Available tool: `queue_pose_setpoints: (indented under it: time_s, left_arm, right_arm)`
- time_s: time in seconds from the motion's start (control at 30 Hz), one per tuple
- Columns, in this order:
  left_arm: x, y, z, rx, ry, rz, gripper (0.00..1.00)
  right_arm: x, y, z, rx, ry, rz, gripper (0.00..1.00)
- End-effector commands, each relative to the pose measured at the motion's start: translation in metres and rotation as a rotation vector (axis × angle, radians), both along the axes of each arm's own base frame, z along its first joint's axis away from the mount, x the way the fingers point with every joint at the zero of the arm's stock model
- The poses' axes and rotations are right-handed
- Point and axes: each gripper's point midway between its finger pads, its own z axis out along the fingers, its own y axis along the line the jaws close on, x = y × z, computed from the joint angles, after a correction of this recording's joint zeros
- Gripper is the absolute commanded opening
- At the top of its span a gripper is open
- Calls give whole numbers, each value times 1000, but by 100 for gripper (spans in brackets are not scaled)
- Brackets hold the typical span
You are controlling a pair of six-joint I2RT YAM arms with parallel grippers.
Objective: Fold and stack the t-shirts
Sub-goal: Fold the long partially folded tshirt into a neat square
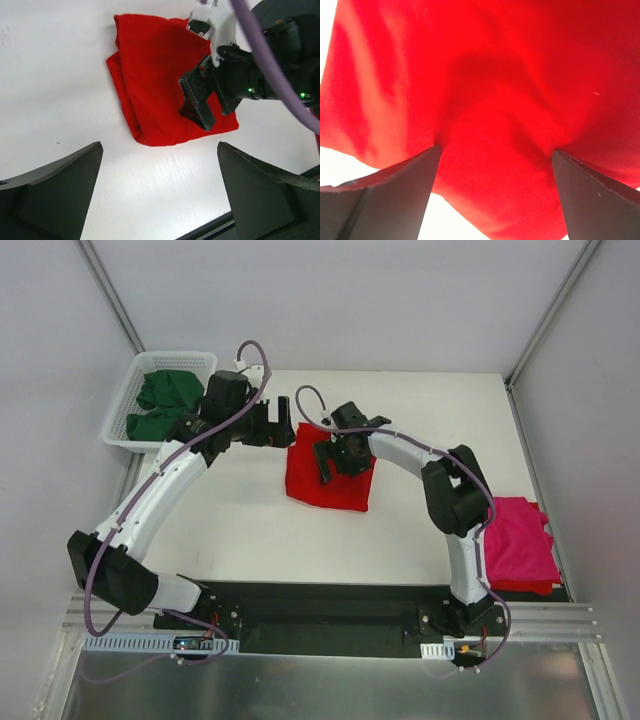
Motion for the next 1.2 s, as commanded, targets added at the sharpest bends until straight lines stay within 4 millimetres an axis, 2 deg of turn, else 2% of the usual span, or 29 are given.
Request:
queue_pose_setpoints:
  time_s: [0.0,0.1,0.2,0.27,0.37,0.47,0.53,0.7,0.87,1.13,1.17]
  left_arm:
    - [-14,9,9,8,-24,21,99]
    - [-19,9,12,3,-30,11,99]
    - [-21,10,12,2,-31,6,99]
    - [-23,10,14,1,-35,2,99]
    - [-26,12,13,5,-33,3,99]
    - [-29,14,17,5,-45,2,99]
    - [-32,17,22,2,-60,10,99]
    - [-40,20,31,-10,-72,14,99]
    - [-48,24,37,-18,-77,19,99]
    - [-60,32,46,-19,-100,37,99]
    - [-60,34,46,-12,-102,44,99]
  right_arm:
    - [-16,-31,14,-166,16,73,98]
    - [-20,-53,18,-297,20,103,99]
    - [-35,-55,14,-331,115,112,100]
    - [-48,-43,6,-277,158,90,100]
    - [-69,-11,0,-170,207,58,100]
    - [-91,10,-10,-181,233,94,100]
    - [-99,18,-15,-182,240,73,96]
    - [-121,63,-17,-48,286,64,96]
    - [-121,99,-2,108,305,-16,96]
    - [-110,152,27,408,427,-297,96]
    - [-102,163,38,483,423,-318,96]
